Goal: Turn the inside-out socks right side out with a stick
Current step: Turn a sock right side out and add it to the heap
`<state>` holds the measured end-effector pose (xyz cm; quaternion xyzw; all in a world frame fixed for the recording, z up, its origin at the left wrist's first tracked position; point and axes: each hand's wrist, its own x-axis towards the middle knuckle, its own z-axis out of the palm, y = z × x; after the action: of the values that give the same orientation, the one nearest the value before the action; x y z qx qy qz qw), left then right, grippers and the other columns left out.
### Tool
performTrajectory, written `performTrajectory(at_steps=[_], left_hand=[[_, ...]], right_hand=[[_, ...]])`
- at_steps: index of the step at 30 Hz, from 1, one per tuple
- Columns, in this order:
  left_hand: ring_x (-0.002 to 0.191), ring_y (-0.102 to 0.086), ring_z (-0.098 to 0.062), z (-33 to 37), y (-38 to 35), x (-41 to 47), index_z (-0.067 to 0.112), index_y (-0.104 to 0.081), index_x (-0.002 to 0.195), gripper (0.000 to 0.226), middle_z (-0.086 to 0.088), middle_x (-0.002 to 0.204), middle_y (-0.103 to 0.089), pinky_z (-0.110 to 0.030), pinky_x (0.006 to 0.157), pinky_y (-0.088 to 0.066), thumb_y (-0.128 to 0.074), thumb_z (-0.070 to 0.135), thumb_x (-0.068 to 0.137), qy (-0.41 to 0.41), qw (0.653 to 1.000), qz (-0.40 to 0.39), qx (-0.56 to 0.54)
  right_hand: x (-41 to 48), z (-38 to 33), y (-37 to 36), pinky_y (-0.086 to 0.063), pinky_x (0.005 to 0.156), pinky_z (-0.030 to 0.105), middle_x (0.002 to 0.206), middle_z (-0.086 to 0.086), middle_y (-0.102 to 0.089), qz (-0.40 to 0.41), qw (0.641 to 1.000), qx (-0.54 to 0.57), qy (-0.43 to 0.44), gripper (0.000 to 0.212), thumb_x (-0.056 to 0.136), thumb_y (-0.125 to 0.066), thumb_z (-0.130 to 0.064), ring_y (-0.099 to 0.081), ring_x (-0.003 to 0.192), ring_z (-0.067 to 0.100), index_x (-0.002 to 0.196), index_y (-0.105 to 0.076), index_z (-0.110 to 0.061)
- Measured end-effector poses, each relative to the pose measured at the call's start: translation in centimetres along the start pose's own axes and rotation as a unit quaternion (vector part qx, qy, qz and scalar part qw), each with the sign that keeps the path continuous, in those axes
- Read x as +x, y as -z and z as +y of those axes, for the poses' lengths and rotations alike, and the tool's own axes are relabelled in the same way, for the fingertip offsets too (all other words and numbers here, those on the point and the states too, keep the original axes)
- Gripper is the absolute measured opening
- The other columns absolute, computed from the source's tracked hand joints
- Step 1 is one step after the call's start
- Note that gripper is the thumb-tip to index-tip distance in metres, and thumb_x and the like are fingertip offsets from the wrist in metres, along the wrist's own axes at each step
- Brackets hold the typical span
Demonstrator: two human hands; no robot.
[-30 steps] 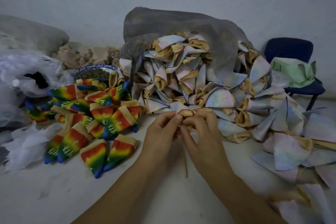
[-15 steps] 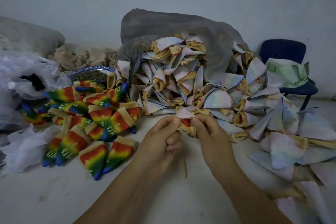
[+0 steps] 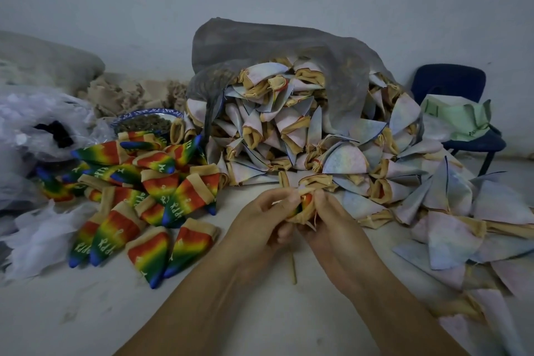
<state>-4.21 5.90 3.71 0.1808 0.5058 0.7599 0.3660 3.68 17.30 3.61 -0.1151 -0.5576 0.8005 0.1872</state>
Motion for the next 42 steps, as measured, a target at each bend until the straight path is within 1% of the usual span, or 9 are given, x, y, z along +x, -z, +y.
performTrajectory(at_steps=[4,9,15,18,23,31,37,40,42], left_hand=[[0.052,-0.042,-0.008,-0.2,0.0,0.1,0.014,-0.075,0.101,0.025,-0.002,0.062,-0.049,-0.020,0.052,-0.037,-0.065,0.031,0.086,-0.004,0.998,0.045,0.036],[0.054,-0.046,-0.008,-0.2,-0.5,0.1,0.014,-0.069,0.098,0.028,0.001,0.062,-0.051,-0.021,0.055,-0.040,-0.052,0.036,0.100,-0.004,0.995,0.072,0.063],[0.065,-0.063,-0.007,-0.1,-1.4,-0.5,0.017,-0.079,0.098,0.037,0.001,0.083,-0.071,-0.019,0.062,-0.047,-0.054,0.043,0.087,0.021,0.998,-0.015,-0.058],[0.093,-0.070,-0.013,-0.3,-1.1,-0.6,0.014,-0.076,0.108,0.036,-0.004,0.108,-0.074,-0.024,0.081,-0.054,-0.055,0.039,0.093,0.006,1.000,0.012,-0.028],[0.066,-0.064,0.001,-0.4,-0.6,-0.6,0.019,-0.079,0.088,0.024,0.004,0.079,-0.073,-0.012,0.060,-0.049,-0.066,0.038,0.082,-0.056,0.994,0.094,0.006],[0.101,-0.069,-0.011,-0.4,-0.1,-0.5,0.021,-0.078,0.098,0.030,0.000,0.103,-0.075,-0.022,0.087,-0.050,-0.068,0.042,0.079,-0.100,0.987,0.092,0.087],[0.112,-0.066,-0.013,-0.6,-0.1,-0.5,0.026,-0.076,0.106,0.033,-0.001,0.114,-0.073,-0.026,0.095,-0.045,-0.064,0.043,0.082,-0.085,0.993,0.054,0.059],[0.110,-0.066,-0.010,-0.5,-0.3,-0.4,0.025,-0.077,0.105,0.028,-0.001,0.115,-0.073,-0.027,0.094,-0.042,-0.059,0.037,0.087,-0.055,0.998,0.036,0.002],[0.103,-0.067,-0.008,-0.2,-0.4,-0.3,0.022,-0.078,0.101,0.028,0.000,0.112,-0.073,-0.027,0.090,-0.040,-0.055,0.030,0.089,-0.022,0.997,0.010,-0.069]], right_hand=[[-0.1,0.5,-0.4,-0.052,0.088,0.038,0.089,0.002,-0.064,0.062,0.962,-0.246,0.099,0.031,0.097,-0.038,-0.040,-0.061,0.087,0.013,0.093,-0.060,-0.020],[0.3,0.7,-0.9,-0.051,0.073,0.039,0.085,-0.006,-0.054,0.107,0.895,-0.382,0.206,0.038,0.093,-0.032,-0.043,-0.054,0.080,0.011,0.091,-0.057,-0.014],[0.7,0.5,-0.1,-0.048,0.059,0.018,0.072,-0.008,-0.062,0.091,0.942,-0.297,0.129,0.038,0.089,-0.035,-0.054,-0.057,0.059,0.004,0.086,-0.060,-0.025],[0.9,0.8,0.2,-0.053,0.063,0.019,0.080,-0.007,-0.068,0.073,0.965,-0.236,0.091,0.027,0.096,-0.043,-0.042,-0.065,0.073,0.008,0.087,-0.064,-0.028],[0.4,0.9,0.1,-0.056,0.060,0.025,0.084,-0.008,-0.068,0.062,0.974,-0.191,0.101,0.019,0.087,-0.056,-0.043,-0.069,0.073,0.014,0.095,-0.059,-0.027],[0.5,0.7,0.0,-0.057,0.065,0.023,0.087,-0.009,-0.071,0.072,0.977,-0.182,0.086,0.007,0.094,-0.056,-0.022,-0.070,0.078,0.013,0.100,-0.060,-0.020],[0.3,0.5,0.3,-0.055,0.074,0.023,0.088,-0.007,-0.073,0.074,0.984,-0.162,0.022,0.011,0.090,-0.061,-0.029,-0.071,0.082,0.010,0.095,-0.069,-0.022],[0.4,0.0,0.6,-0.054,0.073,0.020,0.092,0.000,-0.073,0.057,0.994,-0.088,-0.003,0.012,0.091,-0.060,-0.021,-0.070,0.087,0.011,0.090,-0.072,-0.018],[0.5,-0.4,0.7,-0.051,0.074,0.020,0.100,0.004,-0.072,0.012,0.998,0.046,-0.040,0.012,0.086,-0.063,-0.016,-0.066,0.089,0.011,0.091,-0.072,-0.013]])
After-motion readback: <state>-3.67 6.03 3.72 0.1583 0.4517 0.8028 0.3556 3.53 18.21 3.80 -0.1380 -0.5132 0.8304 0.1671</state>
